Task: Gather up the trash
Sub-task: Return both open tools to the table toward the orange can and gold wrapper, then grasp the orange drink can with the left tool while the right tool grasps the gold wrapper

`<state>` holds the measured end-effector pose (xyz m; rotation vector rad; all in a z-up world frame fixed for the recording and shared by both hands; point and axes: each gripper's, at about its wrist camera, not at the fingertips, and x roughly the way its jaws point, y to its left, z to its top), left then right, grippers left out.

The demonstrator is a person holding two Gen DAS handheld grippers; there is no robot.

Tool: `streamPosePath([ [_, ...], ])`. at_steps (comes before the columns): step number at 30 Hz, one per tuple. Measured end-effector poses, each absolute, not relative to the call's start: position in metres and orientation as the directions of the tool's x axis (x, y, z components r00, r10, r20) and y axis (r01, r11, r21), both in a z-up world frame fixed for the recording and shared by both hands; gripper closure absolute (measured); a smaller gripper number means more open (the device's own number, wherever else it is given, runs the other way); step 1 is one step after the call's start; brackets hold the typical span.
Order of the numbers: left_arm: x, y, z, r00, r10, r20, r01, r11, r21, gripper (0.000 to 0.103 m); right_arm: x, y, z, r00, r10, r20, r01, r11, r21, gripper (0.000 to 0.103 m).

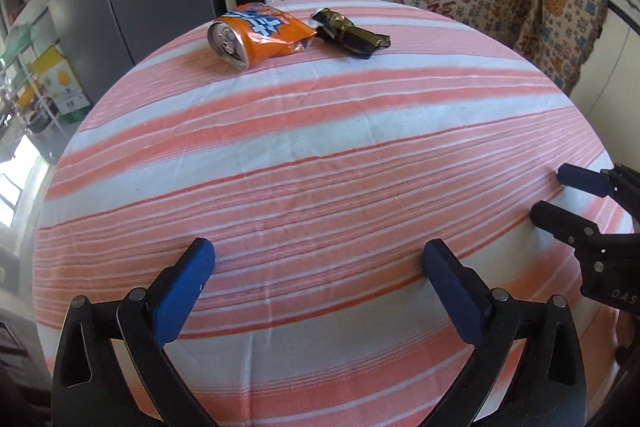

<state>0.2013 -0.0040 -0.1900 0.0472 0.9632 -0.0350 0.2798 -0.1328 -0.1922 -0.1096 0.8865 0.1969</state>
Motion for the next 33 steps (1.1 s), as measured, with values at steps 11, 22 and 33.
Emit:
streamPosePath([
  [11, 0.21, -0.001, -0.188, 0.559, -0.05, -0.828, 0.12, 0.993, 0.021, 0.0, 0.292, -0.128, -0.195, 0.628, 0.133, -0.767, -0.213, 0.977, -0.005, 0.036],
  [22, 0.317, 0.055, -0.187, 0.562, -0.112, -0.82, 0.205, 0.979, 0.006, 0.0, 0.291, -0.128, -0.195, 0.627, 0.131, -0.768, -0.216, 0.976, -0.01, 0.036],
  [33, 0.364, 0.065, -0.172, 0.634, -0.146, -0.76, 0.196, 0.98, -0.025, 0.001, 0.291, -0.129, -0.194, 0.625, 0.132, -0.77, -0.217, 0.976, -0.009, 0.036],
])
